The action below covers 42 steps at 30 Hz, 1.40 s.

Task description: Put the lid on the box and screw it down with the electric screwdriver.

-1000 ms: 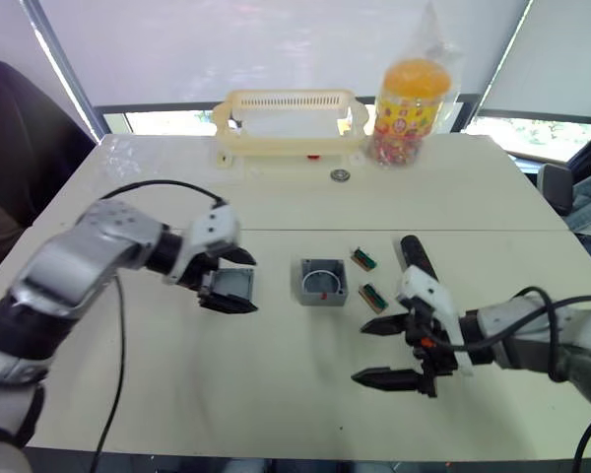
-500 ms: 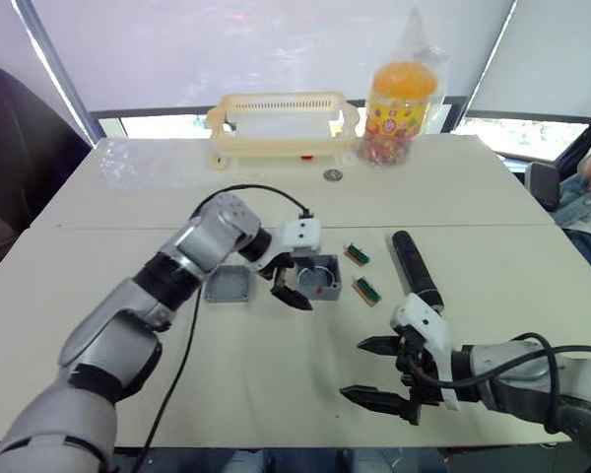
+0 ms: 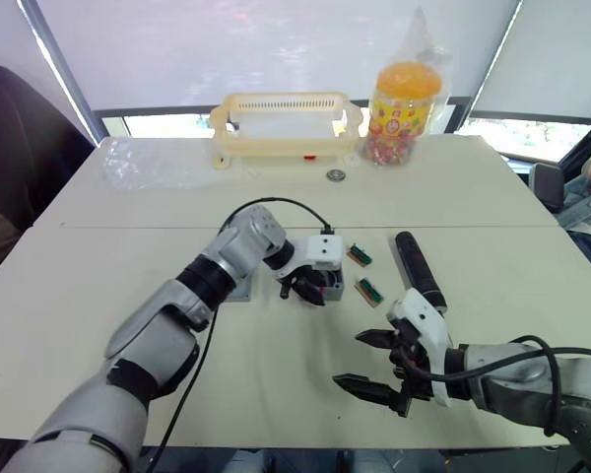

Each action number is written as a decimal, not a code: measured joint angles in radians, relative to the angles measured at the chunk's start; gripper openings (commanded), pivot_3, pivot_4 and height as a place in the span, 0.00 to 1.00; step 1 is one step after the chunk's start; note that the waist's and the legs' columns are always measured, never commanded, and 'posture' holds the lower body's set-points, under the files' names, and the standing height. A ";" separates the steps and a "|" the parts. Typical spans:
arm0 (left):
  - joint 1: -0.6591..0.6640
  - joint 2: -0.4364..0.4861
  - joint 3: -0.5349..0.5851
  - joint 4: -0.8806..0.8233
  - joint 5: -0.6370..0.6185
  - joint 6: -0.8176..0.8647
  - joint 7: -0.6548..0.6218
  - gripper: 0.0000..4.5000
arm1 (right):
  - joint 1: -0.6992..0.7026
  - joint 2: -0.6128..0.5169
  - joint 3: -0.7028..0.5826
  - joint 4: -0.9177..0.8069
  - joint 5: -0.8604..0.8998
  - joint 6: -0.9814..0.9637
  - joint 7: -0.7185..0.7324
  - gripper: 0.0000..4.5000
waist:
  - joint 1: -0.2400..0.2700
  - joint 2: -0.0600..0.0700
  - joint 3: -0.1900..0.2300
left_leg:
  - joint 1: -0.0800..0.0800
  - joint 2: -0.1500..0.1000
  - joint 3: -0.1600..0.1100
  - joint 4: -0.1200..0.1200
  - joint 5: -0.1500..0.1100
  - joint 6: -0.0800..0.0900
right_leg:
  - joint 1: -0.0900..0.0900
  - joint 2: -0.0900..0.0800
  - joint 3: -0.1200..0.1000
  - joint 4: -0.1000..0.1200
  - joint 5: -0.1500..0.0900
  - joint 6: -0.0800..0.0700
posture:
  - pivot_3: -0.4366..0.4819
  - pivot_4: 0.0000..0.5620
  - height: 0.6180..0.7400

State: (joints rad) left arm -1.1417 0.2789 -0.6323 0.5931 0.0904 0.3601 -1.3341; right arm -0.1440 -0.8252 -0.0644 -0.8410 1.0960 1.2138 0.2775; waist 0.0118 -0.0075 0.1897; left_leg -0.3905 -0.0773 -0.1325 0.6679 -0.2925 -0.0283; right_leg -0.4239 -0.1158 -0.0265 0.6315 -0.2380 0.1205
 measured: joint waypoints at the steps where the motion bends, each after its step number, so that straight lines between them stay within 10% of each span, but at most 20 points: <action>1: 0.000 0.000 0.001 -0.001 0.010 -0.005 0.008 0.01 | 0.000 0.000 -0.001 0.000 0.007 0.000 -0.007 1.00 | -0.001 0.000 0.000 | 0.000 0.000 0.000 0.000 0.000 0.000 | 0.000 0.000 0.000 0.000 0.000 0.000 | 0.48 0.27 1.00; 10: 0.027 -0.007 0.000 -0.082 0.051 0.115 0.023 0.01 | 0.001 -0.007 -0.018 0.000 0.029 -0.005 -0.034 1.00 | -0.003 0.000 0.000 | 0.001 0.000 0.000 0.000 0.000 0.000 | 0.000 0.001 0.000 0.001 0.000 0.000 | 0.48 0.27 1.00; 23: 0.168 0.081 -0.021 -0.630 0.014 0.739 0.088 0.01 | 0.023 -0.027 -0.021 0.001 0.037 -0.026 -0.021 1.00 | -0.022 0.000 0.000 | 0.002 0.001 -0.003 0.000 0.001 0.000 | 0.000 0.001 0.002 0.003 0.000 0.000 | 0.48 0.27 1.00; 37: 0.235 0.183 -0.062 -0.774 -0.080 0.700 0.155 0.01 | 0.016 -0.053 -0.019 0.020 0.026 -0.033 0.021 1.00 | -0.020 0.000 -0.001 | 0.003 0.002 -0.002 0.000 0.002 -0.001 | 0.001 0.001 0.004 0.003 0.001 -0.001 | 0.48 0.27 1.00; 42: 0.251 0.162 -0.067 -0.759 -0.104 0.710 0.189 0.43 | 0.001 -0.054 -0.018 0.022 0.025 -0.033 0.025 1.00 | -0.019 0.000 -0.001 | 0.004 0.002 -0.002 0.000 0.002 -0.001 | 0.002 0.001 0.004 0.003 0.001 -0.001 | 0.48 0.27 1.00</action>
State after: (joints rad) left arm -0.8903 0.4406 -0.6995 -0.1661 -0.0134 1.0697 -1.1453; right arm -0.1429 -0.8792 -0.0822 -0.8194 1.1214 1.1808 0.3024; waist -0.0071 -0.0073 0.1889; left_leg -0.3867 -0.0757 -0.1349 0.6683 -0.2904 -0.0293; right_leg -0.4222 -0.1152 -0.0228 0.6349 -0.2374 0.1195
